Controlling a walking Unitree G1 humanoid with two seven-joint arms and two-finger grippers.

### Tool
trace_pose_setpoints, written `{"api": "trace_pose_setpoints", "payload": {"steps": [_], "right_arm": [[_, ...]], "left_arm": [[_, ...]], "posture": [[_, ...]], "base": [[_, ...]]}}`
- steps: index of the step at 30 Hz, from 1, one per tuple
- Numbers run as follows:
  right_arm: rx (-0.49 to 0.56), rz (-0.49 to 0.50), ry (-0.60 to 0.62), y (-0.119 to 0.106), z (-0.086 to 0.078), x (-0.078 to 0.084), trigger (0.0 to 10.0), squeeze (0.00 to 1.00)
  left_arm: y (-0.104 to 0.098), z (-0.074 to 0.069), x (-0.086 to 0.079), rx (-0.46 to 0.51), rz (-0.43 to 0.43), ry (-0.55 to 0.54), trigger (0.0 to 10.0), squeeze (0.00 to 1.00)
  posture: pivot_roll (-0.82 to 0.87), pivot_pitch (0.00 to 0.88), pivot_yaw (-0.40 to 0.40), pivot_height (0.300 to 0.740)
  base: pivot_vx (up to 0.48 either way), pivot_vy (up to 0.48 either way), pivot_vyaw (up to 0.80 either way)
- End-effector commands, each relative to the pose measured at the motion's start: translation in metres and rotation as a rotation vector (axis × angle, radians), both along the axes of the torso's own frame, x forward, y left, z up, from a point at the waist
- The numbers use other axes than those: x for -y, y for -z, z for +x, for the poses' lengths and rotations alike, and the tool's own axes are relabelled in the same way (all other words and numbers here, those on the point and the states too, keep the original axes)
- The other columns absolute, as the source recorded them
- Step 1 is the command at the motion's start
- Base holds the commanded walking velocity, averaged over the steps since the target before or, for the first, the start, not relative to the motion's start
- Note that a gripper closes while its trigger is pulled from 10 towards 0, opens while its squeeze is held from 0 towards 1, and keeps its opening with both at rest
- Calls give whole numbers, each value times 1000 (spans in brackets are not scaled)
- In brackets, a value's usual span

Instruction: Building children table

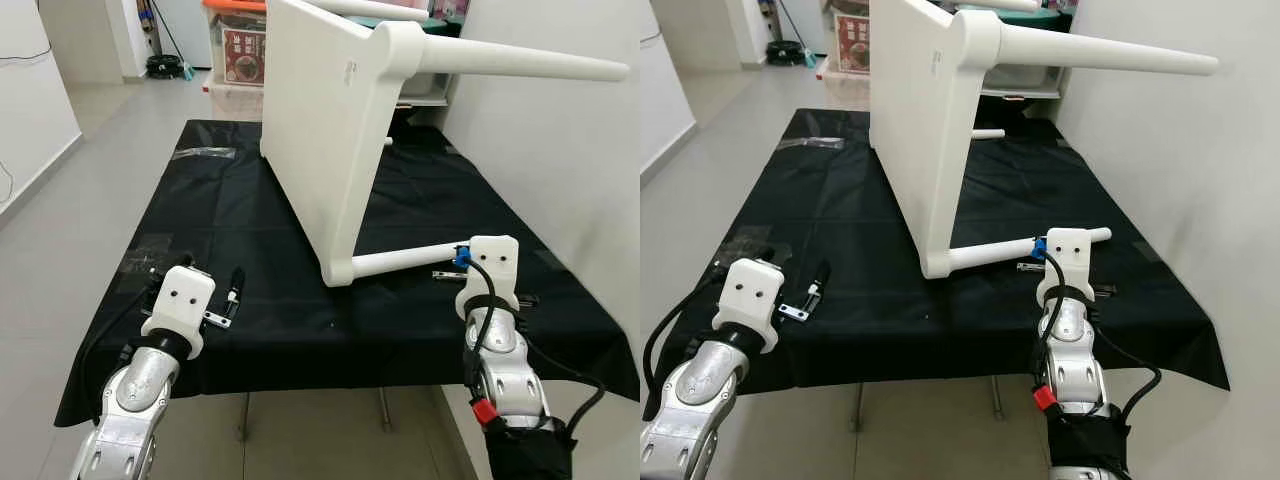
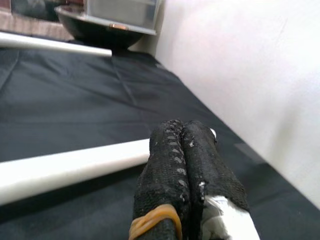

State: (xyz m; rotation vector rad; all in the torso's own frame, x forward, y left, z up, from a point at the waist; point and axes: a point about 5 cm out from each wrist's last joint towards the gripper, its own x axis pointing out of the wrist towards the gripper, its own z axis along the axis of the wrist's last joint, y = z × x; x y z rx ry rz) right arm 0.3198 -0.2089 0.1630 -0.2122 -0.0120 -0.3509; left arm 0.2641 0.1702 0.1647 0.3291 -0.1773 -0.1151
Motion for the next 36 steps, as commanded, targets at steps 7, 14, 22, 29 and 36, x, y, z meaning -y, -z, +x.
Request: {"api": "trace_pose_setpoints", "payload": {"steps": [7, 14, 22, 29, 36], "right_arm": [[21, 9, -2, -7, 1, -7, 10000, 0], [33, 6, -16, -8, 2, -13, 10000, 0], [41, -9, -41, -11, 4, -18, 10000, 0], [35, -41, -61, -11, 6, -22, 10000, 0], [56, -32, -114, -13, 7, -28, 10000, 1000]], "left_arm": [[2, 3, 12, -5, 24, 58, 10000, 0], [2, 4, 17, -3, 25, 77, 10000, 0], [2, 6, 16, -3, 22, 62, 10000, 0], [2, 7, 16, 4, 15, 54, 10000, 0], [3, 7, 16, 5, 10, 51, 10000, 0]], "posture": [[20, 0, -82, 740], [25, 0, -81, 740], [30, 0, -88, 740], [33, 0, -92, 740], [32, 0, -95, 740]], "base": [[0, 0, -315], [0, 0, -239], [0, -261, 0], [0, -469, 0], [0, -469, 0]]}}
